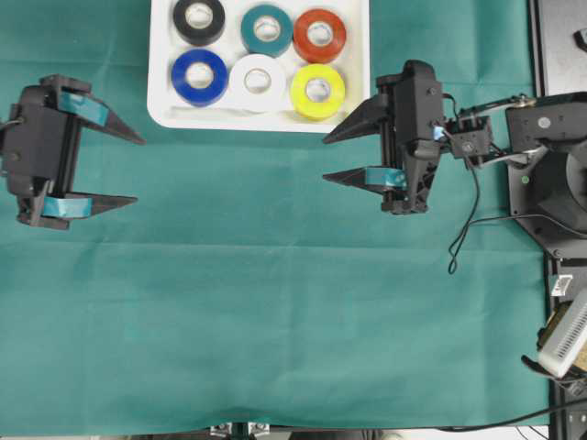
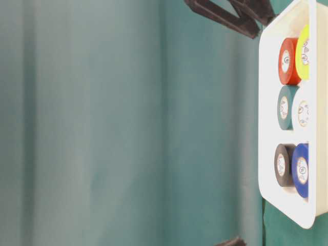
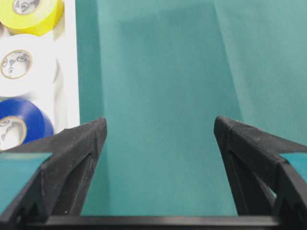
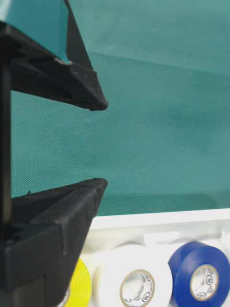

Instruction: Put the tape alternately from left to right into the white case.

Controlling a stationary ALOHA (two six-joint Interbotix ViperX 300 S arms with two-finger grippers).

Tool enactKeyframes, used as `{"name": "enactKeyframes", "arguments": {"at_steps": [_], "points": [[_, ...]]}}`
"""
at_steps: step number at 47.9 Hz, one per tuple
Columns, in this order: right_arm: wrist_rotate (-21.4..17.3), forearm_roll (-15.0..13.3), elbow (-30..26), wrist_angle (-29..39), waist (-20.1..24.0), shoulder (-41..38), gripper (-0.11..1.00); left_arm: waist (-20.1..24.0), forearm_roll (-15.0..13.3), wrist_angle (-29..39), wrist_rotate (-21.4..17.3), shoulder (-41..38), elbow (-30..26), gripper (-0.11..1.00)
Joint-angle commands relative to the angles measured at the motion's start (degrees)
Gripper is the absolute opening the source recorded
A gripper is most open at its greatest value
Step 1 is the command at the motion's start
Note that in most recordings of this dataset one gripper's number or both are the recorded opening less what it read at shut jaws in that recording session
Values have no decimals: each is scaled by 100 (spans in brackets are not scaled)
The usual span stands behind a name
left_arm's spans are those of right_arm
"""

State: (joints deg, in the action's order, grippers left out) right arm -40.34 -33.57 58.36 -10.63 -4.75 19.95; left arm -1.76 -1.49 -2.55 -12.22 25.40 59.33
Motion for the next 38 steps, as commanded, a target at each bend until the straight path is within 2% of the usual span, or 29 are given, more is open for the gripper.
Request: {"name": "enactKeyframes", "arguments": {"at_steps": [1, 20, 38], "points": [[0, 0, 0, -18, 0, 519, 69, 35, -9, -53, 9, 185, 26, 48], [0, 18, 378, -26, -26, 1151, 69, 246, -18, -62, 44, 888, 439, 48], [0, 44, 756, -53, -44, 1837, 69, 378, -18, -114, 510, 1494, 835, 48]]}}
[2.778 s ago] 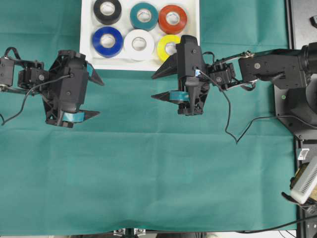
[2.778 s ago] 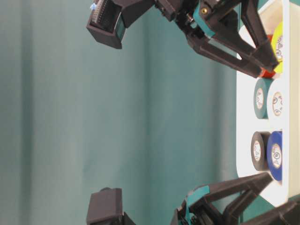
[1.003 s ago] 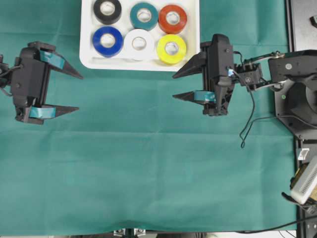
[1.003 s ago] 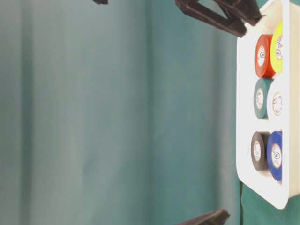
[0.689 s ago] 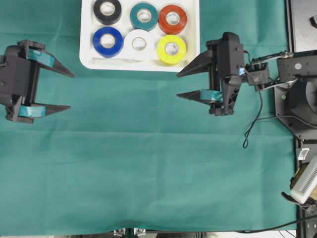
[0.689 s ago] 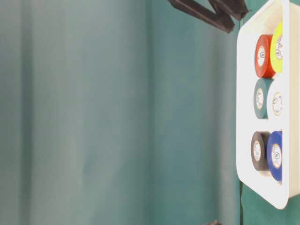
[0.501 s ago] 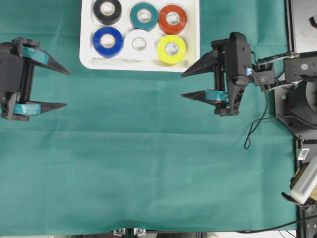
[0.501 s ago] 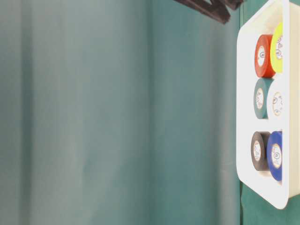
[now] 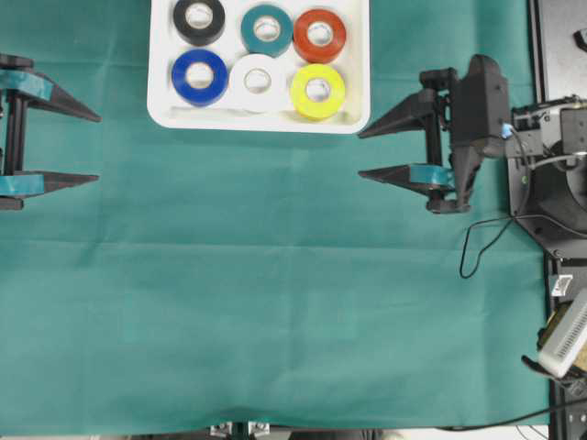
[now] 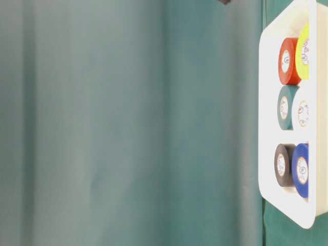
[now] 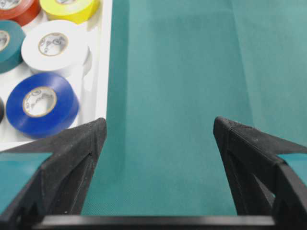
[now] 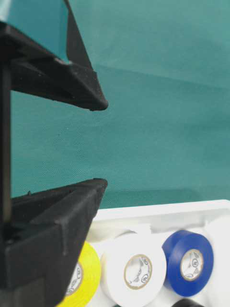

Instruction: Put the tape alternately from left to right into the white case.

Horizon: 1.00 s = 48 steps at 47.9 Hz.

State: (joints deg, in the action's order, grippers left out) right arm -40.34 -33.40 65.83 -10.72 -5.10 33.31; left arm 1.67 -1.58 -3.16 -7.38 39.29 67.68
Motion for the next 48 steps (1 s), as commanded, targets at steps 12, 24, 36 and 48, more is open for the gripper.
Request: {"name": "enactKeyframes", "arguments": {"at_steps": [12, 24, 36, 48], "points": [[-9, 123, 343, -35, -35, 1090, 69, 44, -9, -53, 62, 659, 272, 48], [-18, 325, 686, -18, -88, 1582, 69, 141, -9, -53, 79, 1257, 545, 48], [-18, 343, 861, 35, -97, 2030, 69, 264, -9, 0, 229, 1890, 817, 48], [-26, 343, 1081, 316, -193, 2558, 69, 369, -9, 272, 527, 2487, 1081, 48]]}}
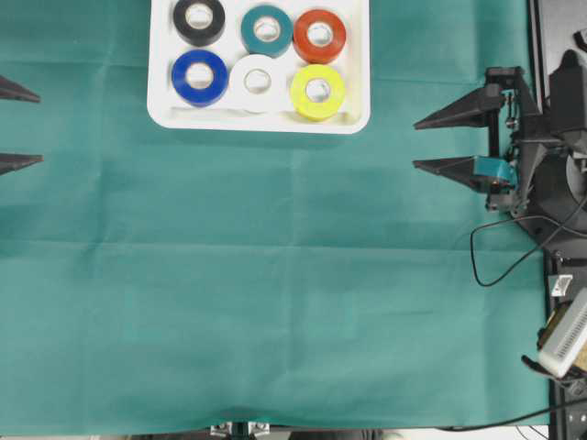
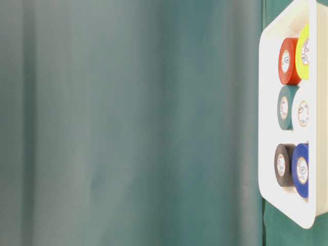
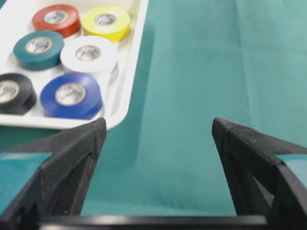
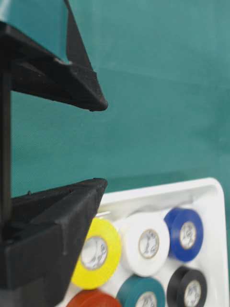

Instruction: Put the tape alternately from left to right into the white case.

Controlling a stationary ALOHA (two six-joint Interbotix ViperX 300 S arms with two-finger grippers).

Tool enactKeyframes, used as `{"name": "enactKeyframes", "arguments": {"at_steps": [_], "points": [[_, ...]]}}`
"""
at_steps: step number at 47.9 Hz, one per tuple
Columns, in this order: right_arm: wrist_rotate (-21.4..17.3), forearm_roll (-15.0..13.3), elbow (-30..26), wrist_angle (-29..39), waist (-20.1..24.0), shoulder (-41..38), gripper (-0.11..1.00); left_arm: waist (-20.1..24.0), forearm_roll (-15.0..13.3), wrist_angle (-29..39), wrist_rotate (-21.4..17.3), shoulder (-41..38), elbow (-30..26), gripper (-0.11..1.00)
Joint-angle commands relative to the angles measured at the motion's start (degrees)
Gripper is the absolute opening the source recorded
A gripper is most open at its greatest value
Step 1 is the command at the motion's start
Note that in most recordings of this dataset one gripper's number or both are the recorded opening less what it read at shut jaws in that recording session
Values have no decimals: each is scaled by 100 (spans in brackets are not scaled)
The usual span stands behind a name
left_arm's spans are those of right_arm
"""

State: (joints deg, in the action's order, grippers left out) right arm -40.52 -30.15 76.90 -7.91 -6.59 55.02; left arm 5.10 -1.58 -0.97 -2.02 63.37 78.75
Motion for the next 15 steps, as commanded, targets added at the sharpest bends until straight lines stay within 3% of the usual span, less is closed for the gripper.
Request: {"name": "enactKeyframes", "arguments": {"at_steps": [1, 15], "points": [[-9, 18, -9, 53, -44, 422, 69, 26, -9, 70, 0, 123, -18, 48], [-9, 18, 272, 264, -79, 747, 69, 35, -9, 316, -9, 615, 149, 48]]}}
